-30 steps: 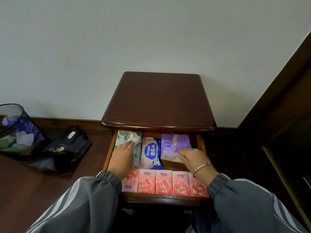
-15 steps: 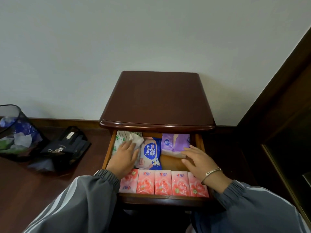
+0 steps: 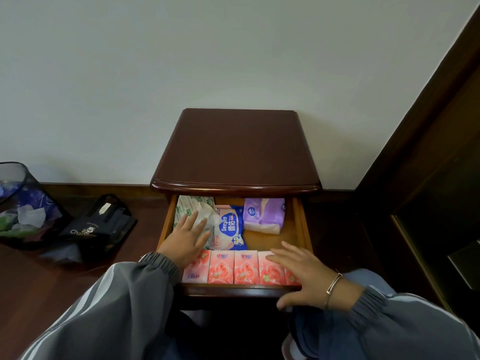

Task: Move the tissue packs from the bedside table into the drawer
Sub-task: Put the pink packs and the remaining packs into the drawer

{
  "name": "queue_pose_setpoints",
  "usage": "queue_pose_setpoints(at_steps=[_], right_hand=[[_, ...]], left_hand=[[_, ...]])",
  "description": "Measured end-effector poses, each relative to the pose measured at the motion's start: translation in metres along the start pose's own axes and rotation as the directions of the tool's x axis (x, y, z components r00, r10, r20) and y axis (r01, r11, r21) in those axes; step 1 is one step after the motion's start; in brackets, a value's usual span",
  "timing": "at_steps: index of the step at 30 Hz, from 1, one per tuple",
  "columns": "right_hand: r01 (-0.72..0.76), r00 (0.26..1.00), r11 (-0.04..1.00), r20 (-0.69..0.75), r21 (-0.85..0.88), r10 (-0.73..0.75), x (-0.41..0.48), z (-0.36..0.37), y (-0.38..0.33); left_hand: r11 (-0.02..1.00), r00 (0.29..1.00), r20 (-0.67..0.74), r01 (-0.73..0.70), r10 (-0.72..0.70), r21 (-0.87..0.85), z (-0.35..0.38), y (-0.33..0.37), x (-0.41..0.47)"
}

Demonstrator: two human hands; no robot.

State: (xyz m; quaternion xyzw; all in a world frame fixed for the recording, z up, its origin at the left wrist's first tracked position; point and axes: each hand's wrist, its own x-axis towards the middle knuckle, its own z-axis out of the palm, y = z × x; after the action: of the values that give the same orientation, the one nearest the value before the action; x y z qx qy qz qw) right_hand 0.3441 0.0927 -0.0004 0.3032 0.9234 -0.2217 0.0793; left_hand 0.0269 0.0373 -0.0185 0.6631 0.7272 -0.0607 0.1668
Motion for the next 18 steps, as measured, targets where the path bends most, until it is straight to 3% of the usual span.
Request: queue_pose_setpoints(at_steps=[2,4,6,8,11,15,18], right_hand=[[-0.019,1.000,0.998,0.001,-0.053,0.019,-0.004,-0.001,0.001],[-0.030,0.999,0.991,-0.041,-0.129,0.025,-0.007,-0.003,0.001],[-0.020,0.993,0.975,-0.114,-0.222,-0.005,-0.008,-0.006,-0.004],[-0.020,0.981,0.956,-0.189,-0.292,-0.037,-0.009,-0.012,-0.011],[-0.055,0.946,0.894,-0.311,-0.444,-0.096,-0.011,-0.019,-0.016],[-0.183,0.881,0.887,-0.472,-0.425,-0.045,0.003,-0.027,-0.007],[-0.321,0.830,0.884,-0.550,-0.340,0.089,0.035,-0.040,0.002]], left_hand=[[0.994,0.991,-0.088,-0.105,0.104,-0.003,-0.005,-0.001,-0.023],[0.978,0.976,-0.076,-0.201,0.204,0.046,-0.004,-0.006,-0.052],[0.969,0.971,-0.034,-0.233,0.236,0.075,0.000,-0.014,-0.079],[0.946,0.960,-0.083,-0.247,0.269,0.208,0.002,-0.023,-0.095],[0.913,0.948,-0.177,-0.186,0.264,0.363,-0.006,-0.029,-0.099],[0.936,0.927,-0.308,-0.104,0.214,0.337,-0.010,-0.031,-0.074],[0.971,0.901,-0.428,0.031,0.076,0.236,-0.023,-0.032,-0.039]])
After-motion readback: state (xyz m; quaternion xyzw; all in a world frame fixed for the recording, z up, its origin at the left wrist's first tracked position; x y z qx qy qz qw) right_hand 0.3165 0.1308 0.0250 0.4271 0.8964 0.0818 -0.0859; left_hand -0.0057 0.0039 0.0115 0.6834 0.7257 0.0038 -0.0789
